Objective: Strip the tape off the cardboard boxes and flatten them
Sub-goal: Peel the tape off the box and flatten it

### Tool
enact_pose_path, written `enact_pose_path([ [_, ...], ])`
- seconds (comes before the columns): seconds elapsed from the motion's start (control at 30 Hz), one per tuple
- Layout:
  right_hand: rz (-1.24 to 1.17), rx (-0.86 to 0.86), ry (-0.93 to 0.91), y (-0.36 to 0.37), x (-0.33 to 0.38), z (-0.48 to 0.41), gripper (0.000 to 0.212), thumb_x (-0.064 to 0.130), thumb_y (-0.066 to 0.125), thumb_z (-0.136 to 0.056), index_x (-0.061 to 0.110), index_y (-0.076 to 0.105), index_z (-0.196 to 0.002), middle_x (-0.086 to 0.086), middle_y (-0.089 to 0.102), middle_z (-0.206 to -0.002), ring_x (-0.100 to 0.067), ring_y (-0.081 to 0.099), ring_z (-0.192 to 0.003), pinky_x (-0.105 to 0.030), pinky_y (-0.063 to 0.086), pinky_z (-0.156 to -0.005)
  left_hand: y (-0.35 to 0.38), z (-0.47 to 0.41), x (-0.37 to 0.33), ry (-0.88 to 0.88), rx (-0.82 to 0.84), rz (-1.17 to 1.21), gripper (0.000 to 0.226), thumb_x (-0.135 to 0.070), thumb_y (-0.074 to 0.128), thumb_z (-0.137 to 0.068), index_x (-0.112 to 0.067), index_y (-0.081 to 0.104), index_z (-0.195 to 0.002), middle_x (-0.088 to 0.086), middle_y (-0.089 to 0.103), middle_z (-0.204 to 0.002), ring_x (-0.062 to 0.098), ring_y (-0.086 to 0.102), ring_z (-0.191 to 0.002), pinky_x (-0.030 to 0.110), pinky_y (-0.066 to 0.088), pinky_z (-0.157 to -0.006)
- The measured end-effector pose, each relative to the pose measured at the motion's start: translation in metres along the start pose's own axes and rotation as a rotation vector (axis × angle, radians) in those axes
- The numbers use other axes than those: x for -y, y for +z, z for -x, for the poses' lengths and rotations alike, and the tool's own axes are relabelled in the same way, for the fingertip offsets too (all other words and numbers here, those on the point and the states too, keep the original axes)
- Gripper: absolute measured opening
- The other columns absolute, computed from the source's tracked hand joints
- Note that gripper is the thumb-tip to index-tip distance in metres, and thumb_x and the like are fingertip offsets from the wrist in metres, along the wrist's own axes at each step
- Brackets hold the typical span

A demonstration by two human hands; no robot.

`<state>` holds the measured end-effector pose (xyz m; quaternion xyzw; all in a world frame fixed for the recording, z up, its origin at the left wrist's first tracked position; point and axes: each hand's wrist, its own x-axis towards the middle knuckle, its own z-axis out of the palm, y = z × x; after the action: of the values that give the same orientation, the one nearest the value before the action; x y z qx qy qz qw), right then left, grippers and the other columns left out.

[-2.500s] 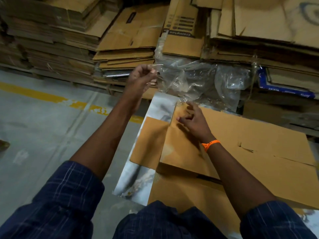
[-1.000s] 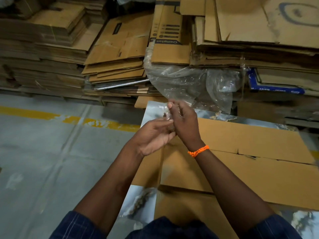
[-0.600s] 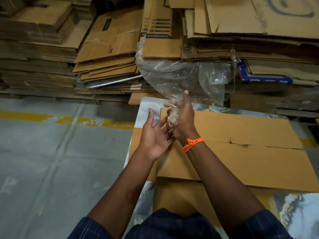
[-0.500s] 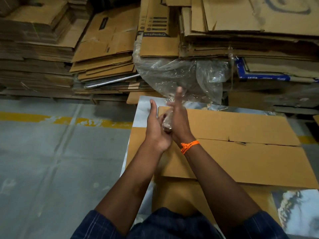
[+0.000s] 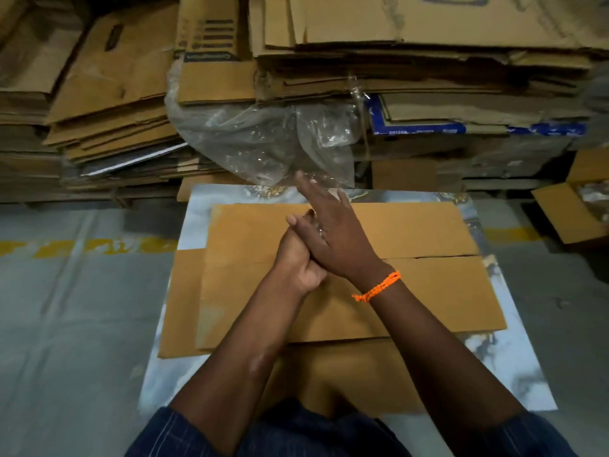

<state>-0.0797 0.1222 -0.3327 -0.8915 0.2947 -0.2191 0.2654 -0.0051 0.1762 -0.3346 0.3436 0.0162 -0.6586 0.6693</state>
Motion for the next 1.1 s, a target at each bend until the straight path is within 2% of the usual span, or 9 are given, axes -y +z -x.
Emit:
enact_pose_path([
  [0.13,0.025,-0.002,-0.116,-0.071,-0.06,0.05,0.04,0.041,0.063,-0.095,0.016,0.067,-0.125,-0.006,0.053,-0.147,-0.02,0.05,-0.135,-0.04,0.044,-0.106,0.045,-0.023,0.062,-0.165,0.065,0.116,0.078,-0.069,0.037,-0.098,-0.009,0.048,-0.147,0.015,0.049,-0.152,0.031,0.05,-0.138,0.043,0.035,-0.118],
  [0.27,0.141,-0.112,-0.154,-0.142,-0.128,0.101,0.03,0.031,0.056,-0.097,0.013,0.071,-0.115,-0.006,0.062,-0.132,-0.024,0.057,-0.119,-0.031,0.046,-0.093,0.112,-0.049,0.137,-0.189,0.093,0.171,0.099,-0.088,0.032,-0.085,-0.001,0.063,-0.121,0.018,0.071,-0.113,0.032,0.07,-0.107,0.044,0.057,-0.093],
  [0.4,0.324,-0.174,-0.06,-0.191,-0.202,0.136,0.023,0.015,0.051,-0.092,0.005,0.07,-0.1,-0.015,0.071,-0.086,-0.037,0.066,-0.076,-0.04,0.055,-0.063,0.169,-0.077,0.213,-0.266,0.093,0.079,0.105,-0.09,0.028,-0.083,0.002,0.073,-0.106,0.02,0.068,-0.116,0.034,0.063,-0.113,0.047,0.04,-0.109],
  [0.47,0.28,-0.259,0.033,-0.219,-0.235,0.153,0.03,0.02,0.048,-0.091,0.002,0.07,-0.097,-0.018,0.07,-0.073,-0.04,0.067,-0.064,-0.041,0.054,-0.053,0.196,-0.086,0.244,-0.334,0.157,-0.027,0.094,-0.087,0.034,-0.085,-0.004,0.066,-0.118,0.018,0.062,-0.133,0.035,0.058,-0.124,0.049,0.037,-0.113],
  [0.57,0.152,-0.386,0.252,-0.255,-0.281,0.178,0.043,0.036,0.044,-0.101,0.007,0.07,-0.084,-0.017,0.067,-0.064,-0.036,0.067,-0.059,-0.041,0.05,-0.053,0.224,-0.09,0.285,-0.38,0.305,-0.445,0.065,-0.071,0.05,-0.092,-0.019,0.055,-0.131,0.009,0.062,-0.129,0.03,0.059,-0.12,0.05,0.036,-0.113],
  [0.7,0.155,-0.525,0.408,-0.276,-0.337,0.205,0.06,0.037,0.051,-0.104,0.014,0.042,-0.05,-0.004,0.04,-0.043,-0.028,0.047,-0.045,-0.039,0.032,-0.047,0.218,-0.088,0.307,-0.025,0.304,-1.254,0.038,-0.041,0.061,-0.1,-0.017,0.064,-0.129,0.0,0.066,-0.129,0.013,0.061,-0.118,0.025,0.046,-0.096],
  [0.93,0.199,-0.459,0.789,-0.283,-0.415,0.228,0.067,0.052,0.024,-0.085,-0.002,0.059,-0.066,-0.033,0.061,-0.074,-0.046,0.06,-0.07,-0.041,0.038,-0.06,0.168,-0.095,0.279,0.308,0.158,-1.606,0.026,-0.033,0.062,-0.1,-0.021,0.069,-0.122,-0.008,0.067,-0.124,0.008,0.059,-0.118,0.03,0.049,-0.1],
  [1.03,0.029,-0.341,0.946,-0.295,-0.434,0.204,0.06,0.052,0.053,-0.084,0.002,0.059,-0.116,-0.028,0.057,-0.123,-0.042,0.052,-0.119,-0.042,0.043,-0.093,0.164,-0.092,0.277,0.414,0.124,-1.713,0.024,-0.033,0.063,-0.1,-0.023,0.069,-0.121,-0.01,0.066,-0.125,0.003,0.056,-0.089,0.013,0.04,-0.076],
  [1.1,-0.02,-0.09,0.956,-0.303,-0.448,0.191,0.089,0.035,0.066,-0.087,-0.001,0.021,-0.155,-0.028,0.017,-0.16,-0.04,0.015,-0.15,-0.045,0.021,-0.121,0.16,-0.09,0.275,0.462,0.094,-1.744,0.024,-0.033,0.063,-0.1,-0.023,0.069,-0.121,-0.009,0.066,-0.126,0.002,0.051,-0.086,0.022,0.042,-0.077],
])
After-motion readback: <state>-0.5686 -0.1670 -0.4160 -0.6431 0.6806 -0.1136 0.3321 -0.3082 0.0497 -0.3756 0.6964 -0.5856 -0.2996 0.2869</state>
